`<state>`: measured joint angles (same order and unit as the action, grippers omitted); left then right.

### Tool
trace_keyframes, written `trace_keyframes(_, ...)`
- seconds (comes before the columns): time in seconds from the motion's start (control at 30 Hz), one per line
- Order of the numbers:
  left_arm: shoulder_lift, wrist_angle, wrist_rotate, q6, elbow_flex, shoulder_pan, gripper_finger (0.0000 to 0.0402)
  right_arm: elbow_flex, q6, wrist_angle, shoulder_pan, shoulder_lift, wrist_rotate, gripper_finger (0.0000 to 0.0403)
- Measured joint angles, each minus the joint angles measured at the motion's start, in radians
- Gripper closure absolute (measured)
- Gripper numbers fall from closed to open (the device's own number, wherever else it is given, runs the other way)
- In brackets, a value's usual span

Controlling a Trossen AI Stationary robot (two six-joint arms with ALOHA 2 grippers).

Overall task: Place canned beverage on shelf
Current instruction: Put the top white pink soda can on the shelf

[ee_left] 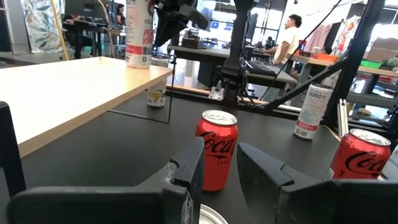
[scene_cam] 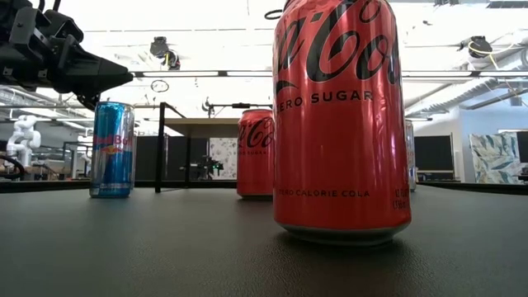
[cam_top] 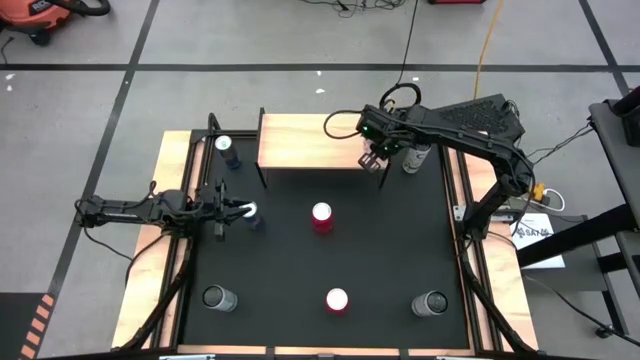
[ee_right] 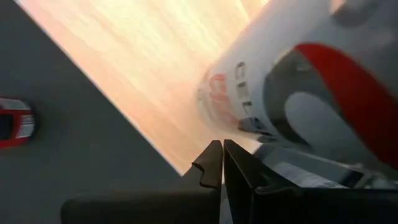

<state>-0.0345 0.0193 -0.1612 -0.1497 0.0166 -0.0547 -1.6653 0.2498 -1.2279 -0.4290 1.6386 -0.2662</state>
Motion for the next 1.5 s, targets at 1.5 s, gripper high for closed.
trace_keyframes(1.5, 0.0, -0.005, 0.0, 0.0, 0.0, 0.0, 0.0301, 0.001, -0.005, 0.05, -0.046, -0.002, 0.066, 0.0403)
